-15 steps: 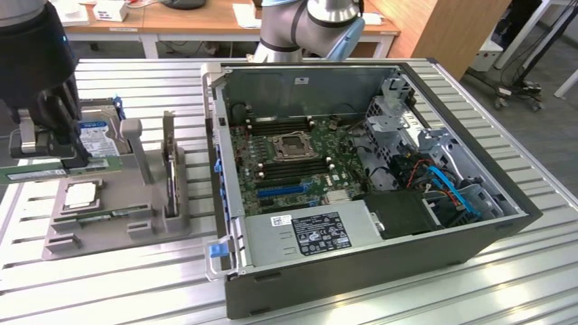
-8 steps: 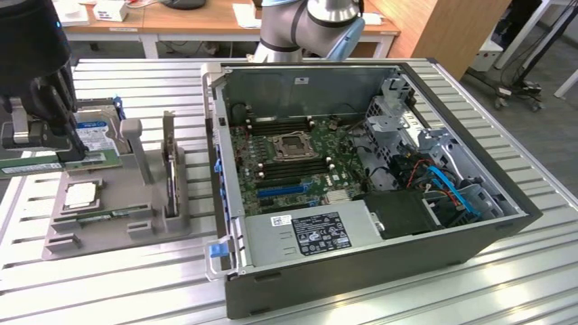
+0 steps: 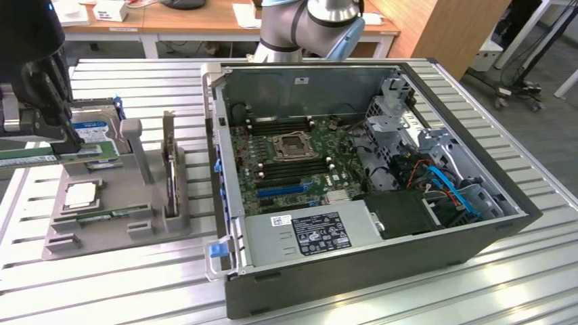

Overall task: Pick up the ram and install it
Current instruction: 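Pick up the ram and move it above insertion slot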

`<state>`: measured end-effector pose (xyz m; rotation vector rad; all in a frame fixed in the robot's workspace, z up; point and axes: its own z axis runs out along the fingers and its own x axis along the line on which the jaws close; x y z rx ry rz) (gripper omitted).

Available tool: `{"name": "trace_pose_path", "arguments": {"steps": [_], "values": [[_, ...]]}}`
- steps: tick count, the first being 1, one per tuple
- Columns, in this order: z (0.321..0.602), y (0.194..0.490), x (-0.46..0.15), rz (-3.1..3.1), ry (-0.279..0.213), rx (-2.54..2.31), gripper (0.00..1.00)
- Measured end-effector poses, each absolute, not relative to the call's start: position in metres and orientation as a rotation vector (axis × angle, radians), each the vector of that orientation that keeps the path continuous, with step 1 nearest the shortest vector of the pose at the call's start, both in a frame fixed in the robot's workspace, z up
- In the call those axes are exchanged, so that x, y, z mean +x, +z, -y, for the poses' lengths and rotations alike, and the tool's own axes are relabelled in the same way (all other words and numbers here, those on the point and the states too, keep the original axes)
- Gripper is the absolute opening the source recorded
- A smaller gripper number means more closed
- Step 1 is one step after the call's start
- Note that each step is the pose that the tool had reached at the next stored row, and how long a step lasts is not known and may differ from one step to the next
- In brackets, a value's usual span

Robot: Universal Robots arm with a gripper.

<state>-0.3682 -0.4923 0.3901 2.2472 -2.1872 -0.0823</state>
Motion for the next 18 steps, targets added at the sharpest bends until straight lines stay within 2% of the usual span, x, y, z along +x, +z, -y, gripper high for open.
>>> {"name": "trace_pose_path", "arguments": {"steps": [18], "values": [[0.492,0.423,-0.368,2.187,-0.082,2.247,0.11]]}}
